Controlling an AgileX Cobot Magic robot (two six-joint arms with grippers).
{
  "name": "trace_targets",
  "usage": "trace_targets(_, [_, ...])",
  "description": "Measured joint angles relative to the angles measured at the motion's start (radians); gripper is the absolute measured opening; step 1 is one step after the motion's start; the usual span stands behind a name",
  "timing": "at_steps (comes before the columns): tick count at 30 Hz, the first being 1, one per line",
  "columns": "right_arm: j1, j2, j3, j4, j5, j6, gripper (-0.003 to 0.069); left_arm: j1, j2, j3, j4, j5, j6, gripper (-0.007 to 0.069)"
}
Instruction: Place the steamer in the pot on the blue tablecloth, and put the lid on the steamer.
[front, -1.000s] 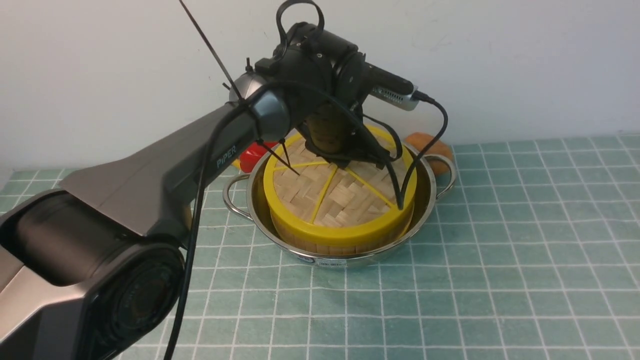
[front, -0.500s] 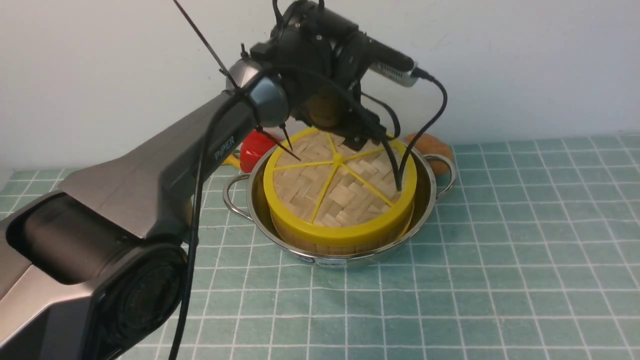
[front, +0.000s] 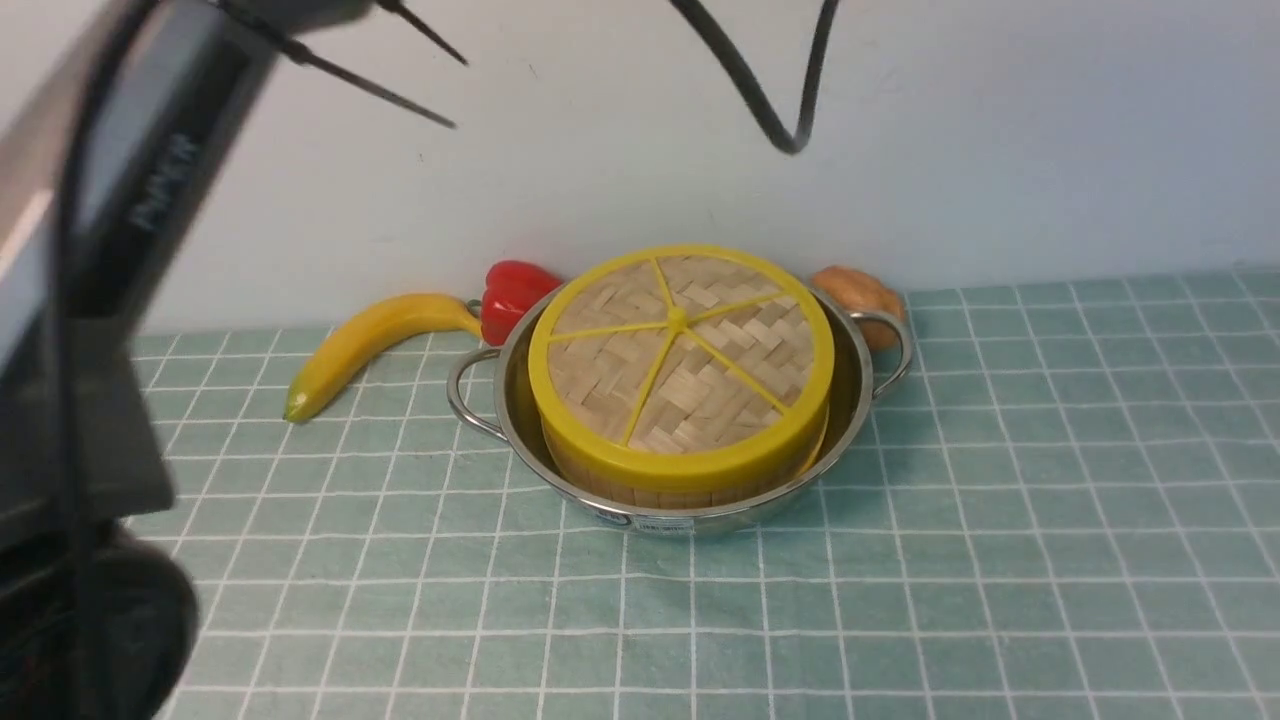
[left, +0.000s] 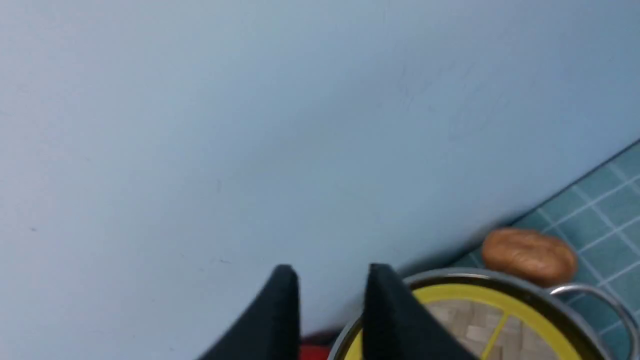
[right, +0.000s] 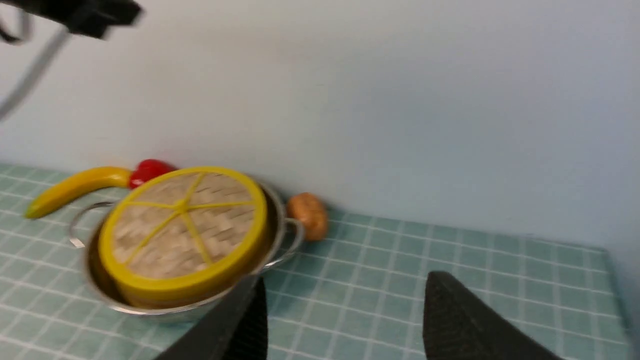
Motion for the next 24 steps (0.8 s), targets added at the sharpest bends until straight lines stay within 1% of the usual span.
trace_targets(1, [0.0, 0.0, 0.003, -0.008, 0.0, 0.0, 0.0395, -0.004, -0.011, 0.0, 0.0, 0.0, 0.0, 0.0113])
trace_targets(2, [0.0, -0.03, 0.049, -0.082, -0.001, 0.0, 0.0335, -0.016, -0.055, -0.001, 0.0, 0.001, 0.003, 0.0023])
trace_targets(3, [0.0, -0.041, 0.06, -0.101, -0.002, 0.0, 0.0321, -0.021, -0.076, -0.001, 0.0, 0.001, 0.003, 0.0006])
trace_targets(4, [0.0, -0.057, 0.091, -0.124, -0.003, 0.0, 0.0281, -0.025, -0.1, -0.001, -0.002, 0.001, 0.004, -0.0011])
trace_targets(5, [0.0, -0.088, 0.135, -0.155, -0.003, 0.001, 0.0226, -0.027, -0.122, -0.001, -0.003, 0.001, 0.004, -0.0022])
trace_targets(7, [0.0, -0.131, 0.198, -0.18, -0.003, 0.005, 0.0147, -0.027, -0.162, -0.001, -0.006, 0.002, 0.006, -0.0023])
trace_targets(9, [0.0, -0.189, 0.283, -0.2, -0.003, 0.019, 0.0046, -0.027, -0.2, -0.002, -0.006, 0.002, 0.006, -0.0023])
trace_targets(10, [0.0, -0.218, 0.325, -0.206, -0.003, 0.031, 0.0009, -0.027, -0.228, -0.002, -0.006, 0.002, 0.006, -0.0023])
trace_targets(12, [0.0, -0.268, 0.397, -0.211, -0.008, 0.057, -0.0013, -0.027, -0.261, 0.002, -0.009, 0.002, 0.008, -0.0023])
trace_targets(15, [0.0, -0.336, 0.498, -0.212, -0.026, 0.115, -0.0015, -0.027, -0.338, 0.05, -0.017, 0.002, 0.018, -0.0023])
trace_targets(16, [0.0, -0.336, 0.503, -0.212, -0.027, 0.119, -0.0015, -0.027, -0.337, 0.05, -0.017, 0.002, 0.02, -0.0023])
trace_targets(17, [0.0, -0.36, 0.535, -0.211, -0.025, 0.148, -0.0014, -0.027, -0.403, 0.116, -0.019, 0.002, 0.03, -0.0023])
trace_targets(18, [0.0, -0.362, 0.538, -0.211, -0.025, 0.152, -0.0014, -0.027, -0.402, 0.116, -0.019, 0.002, 0.03, -0.0023])
trace_targets(19, [0.0, -0.369, 0.549, -0.209, -0.022, 0.163, -0.0013, -0.027, -0.439, 0.16, -0.019, 0.002, 0.03, -0.0023])
trace_targets(22, [0.0, -0.375, 0.562, -0.186, -0.007, 0.185, -0.0005, -0.027, -0.597, 0.383, -0.019, 0.002, 0.029, -0.0023])
trace_targets(23, [0.0, -0.375, 0.562, -0.185, -0.007, 0.185, -0.0005, -0.027, -0.606, 0.397, -0.019, 0.002, 0.029, -0.0023])
trace_targets(24, [0.0, -0.375, 0.563, -0.179, -0.006, 0.185, -0.0001, -0.027, -0.68, 0.512, -0.021, 0.002, 0.016, -0.0023])
